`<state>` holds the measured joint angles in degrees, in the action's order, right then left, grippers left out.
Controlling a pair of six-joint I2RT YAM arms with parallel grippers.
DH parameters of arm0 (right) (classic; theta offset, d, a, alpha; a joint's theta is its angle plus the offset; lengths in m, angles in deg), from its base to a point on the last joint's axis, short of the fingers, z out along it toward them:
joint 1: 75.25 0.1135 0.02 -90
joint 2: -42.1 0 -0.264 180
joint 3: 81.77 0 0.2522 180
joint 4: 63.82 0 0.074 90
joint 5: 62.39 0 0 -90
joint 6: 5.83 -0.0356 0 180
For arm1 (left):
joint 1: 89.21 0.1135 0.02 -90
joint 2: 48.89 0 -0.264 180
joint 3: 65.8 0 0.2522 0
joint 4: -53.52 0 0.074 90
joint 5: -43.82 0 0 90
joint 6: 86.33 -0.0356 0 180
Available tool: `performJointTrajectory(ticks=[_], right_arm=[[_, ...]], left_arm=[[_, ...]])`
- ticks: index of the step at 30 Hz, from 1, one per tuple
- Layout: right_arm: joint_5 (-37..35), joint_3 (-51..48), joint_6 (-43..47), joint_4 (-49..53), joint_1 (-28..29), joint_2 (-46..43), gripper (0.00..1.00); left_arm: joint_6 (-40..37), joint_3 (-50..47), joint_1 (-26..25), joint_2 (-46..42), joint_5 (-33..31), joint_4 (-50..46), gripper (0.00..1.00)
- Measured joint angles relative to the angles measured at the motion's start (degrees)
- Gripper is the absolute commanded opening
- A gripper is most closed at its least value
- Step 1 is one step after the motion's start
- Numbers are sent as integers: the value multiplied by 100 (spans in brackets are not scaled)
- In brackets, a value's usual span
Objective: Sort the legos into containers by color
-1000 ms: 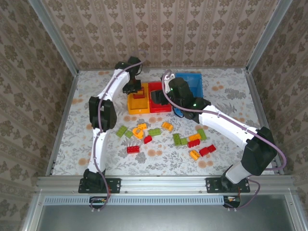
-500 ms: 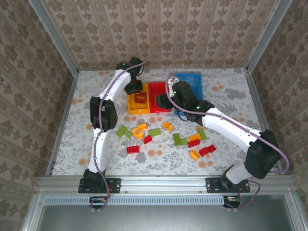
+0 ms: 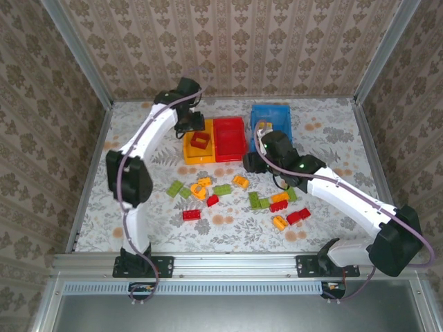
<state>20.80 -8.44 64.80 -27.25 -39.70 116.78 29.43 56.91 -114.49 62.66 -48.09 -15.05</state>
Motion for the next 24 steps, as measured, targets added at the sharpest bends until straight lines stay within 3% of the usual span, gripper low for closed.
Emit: performJointTrajectory(ticks=[3, 9, 15, 24], right_arm=[[-116, -315, -173, 411, -166, -63, 62], [-127, -935, -459, 916, -1375, -87, 64], [149, -973, -323, 1045, -1853, 619, 70], [433, -730, -151, 1180, -1945, 1655, 65]], left_arm=[[-4, -1172, -219, -1147, 326, 671, 55], [72, -3104, -1047, -2697, 1064, 1858, 56], [413, -4092, -1421, -3062, 1276, 2326, 56], [575, -4218, -1633, -3224, 1329, 2627, 56]])
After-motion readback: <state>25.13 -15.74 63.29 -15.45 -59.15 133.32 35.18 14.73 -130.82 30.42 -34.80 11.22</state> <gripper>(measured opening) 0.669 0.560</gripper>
